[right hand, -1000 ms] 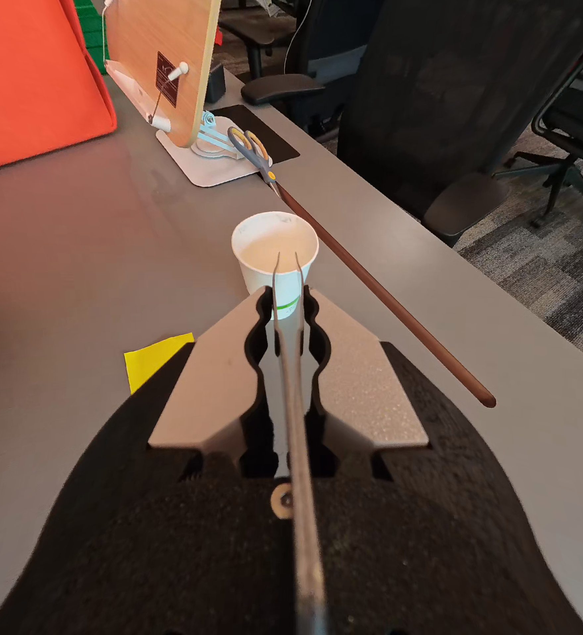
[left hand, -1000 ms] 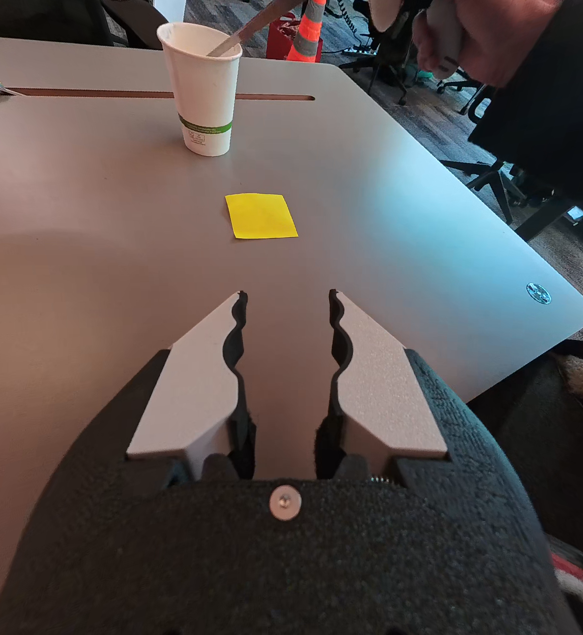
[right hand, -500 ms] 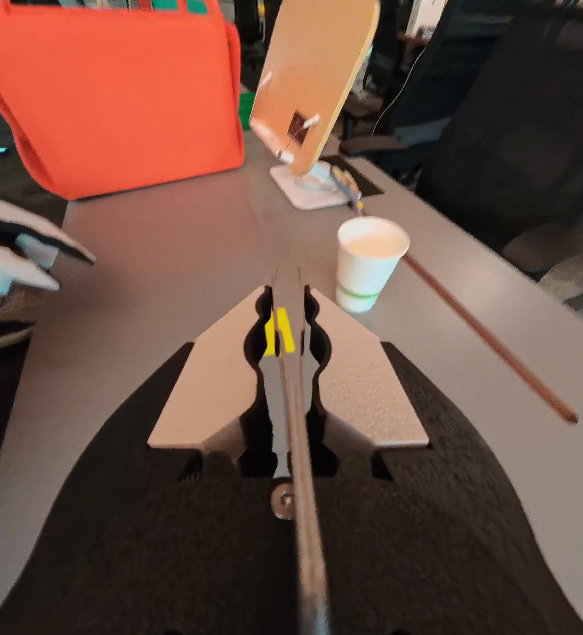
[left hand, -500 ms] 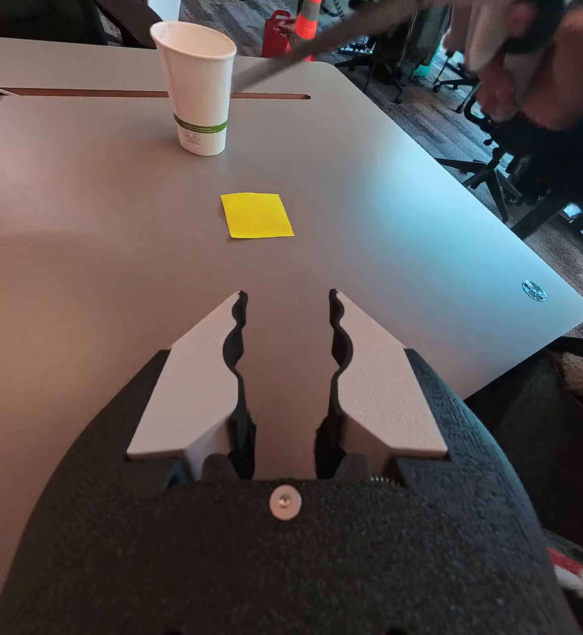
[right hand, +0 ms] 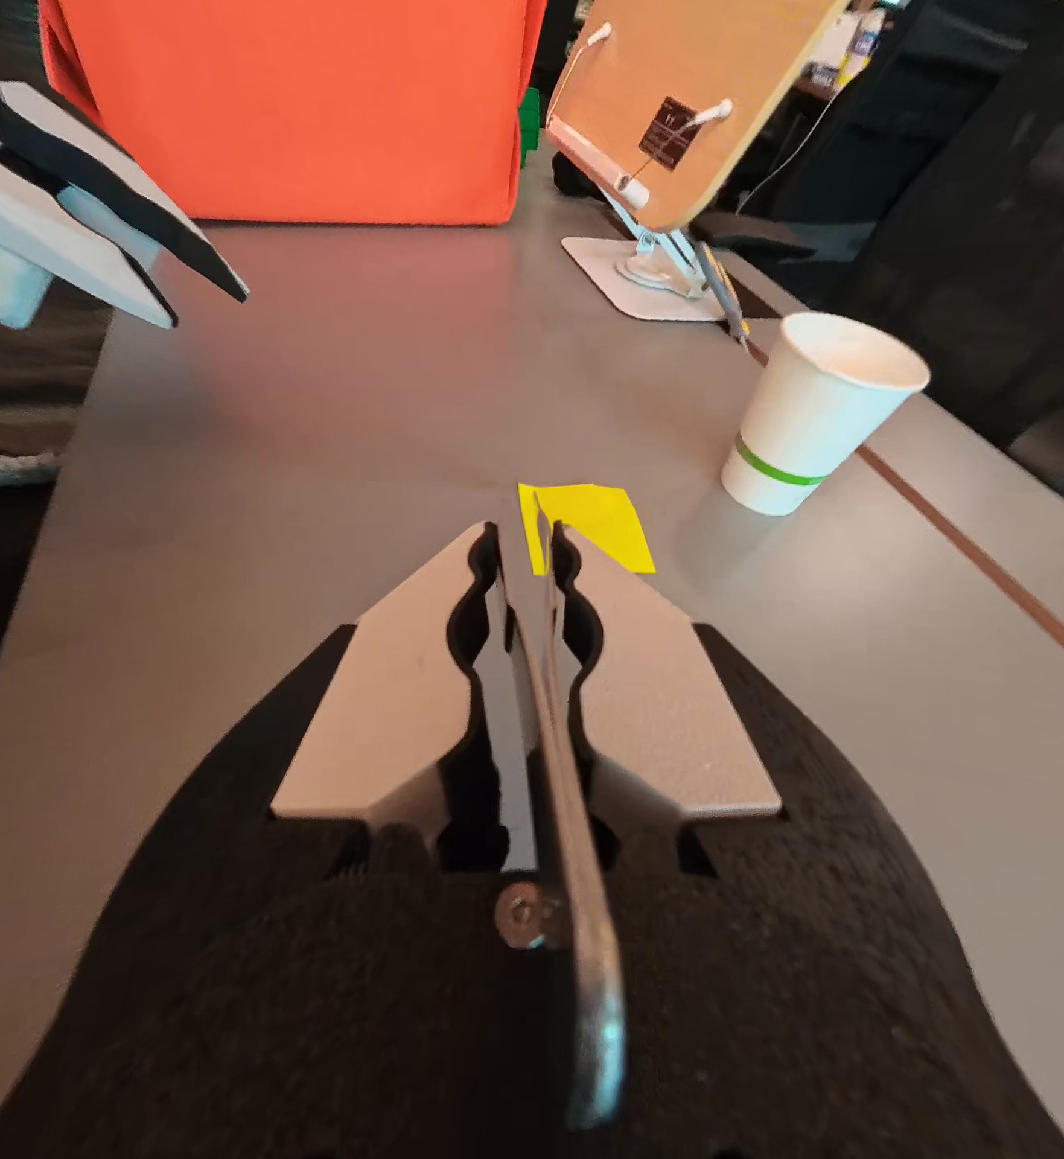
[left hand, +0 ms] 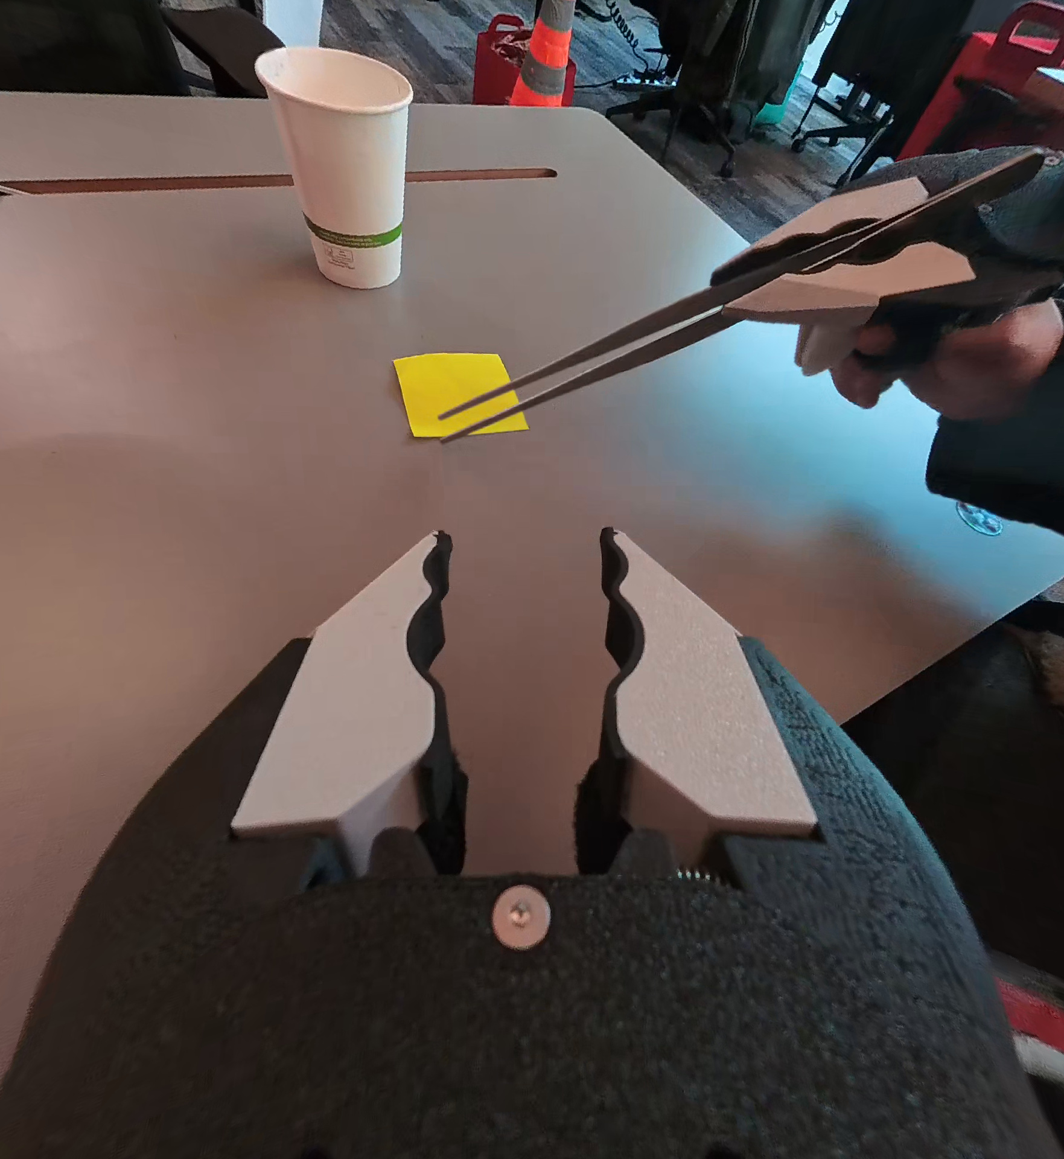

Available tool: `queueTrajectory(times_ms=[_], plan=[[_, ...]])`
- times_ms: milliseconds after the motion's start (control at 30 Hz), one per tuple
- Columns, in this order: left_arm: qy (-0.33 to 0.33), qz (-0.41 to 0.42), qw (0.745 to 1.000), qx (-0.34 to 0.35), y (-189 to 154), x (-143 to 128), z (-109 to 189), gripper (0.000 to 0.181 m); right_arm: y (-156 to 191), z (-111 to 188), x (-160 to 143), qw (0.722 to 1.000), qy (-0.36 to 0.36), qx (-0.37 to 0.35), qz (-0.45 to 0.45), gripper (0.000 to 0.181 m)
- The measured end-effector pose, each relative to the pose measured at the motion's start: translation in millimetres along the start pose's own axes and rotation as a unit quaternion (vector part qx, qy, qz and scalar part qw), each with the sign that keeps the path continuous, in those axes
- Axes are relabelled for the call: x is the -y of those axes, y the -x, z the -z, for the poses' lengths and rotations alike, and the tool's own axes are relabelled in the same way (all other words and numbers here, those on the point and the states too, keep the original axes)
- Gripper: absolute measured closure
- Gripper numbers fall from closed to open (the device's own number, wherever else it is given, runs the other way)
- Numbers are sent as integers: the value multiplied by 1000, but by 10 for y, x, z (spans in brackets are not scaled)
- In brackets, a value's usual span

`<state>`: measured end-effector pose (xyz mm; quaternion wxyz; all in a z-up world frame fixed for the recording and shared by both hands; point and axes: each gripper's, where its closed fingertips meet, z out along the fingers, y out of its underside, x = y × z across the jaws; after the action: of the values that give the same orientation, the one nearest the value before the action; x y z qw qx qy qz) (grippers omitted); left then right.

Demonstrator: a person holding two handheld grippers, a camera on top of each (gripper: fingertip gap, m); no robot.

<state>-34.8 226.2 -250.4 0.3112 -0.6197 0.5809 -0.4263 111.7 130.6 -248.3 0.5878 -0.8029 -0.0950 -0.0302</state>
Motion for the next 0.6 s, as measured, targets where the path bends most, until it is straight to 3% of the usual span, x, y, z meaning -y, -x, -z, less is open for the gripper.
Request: queueTrajectory(times_ms=[333, 600], plan=[[-1, -2, 1000, -1, 1, 3, 6, 132, 52, -113, -10, 999, 11, -14, 46, 165], [-2, 0, 1000, 1, 18, 7, 5, 132, 31, -144, -31, 1000, 7, -8, 20, 171]])
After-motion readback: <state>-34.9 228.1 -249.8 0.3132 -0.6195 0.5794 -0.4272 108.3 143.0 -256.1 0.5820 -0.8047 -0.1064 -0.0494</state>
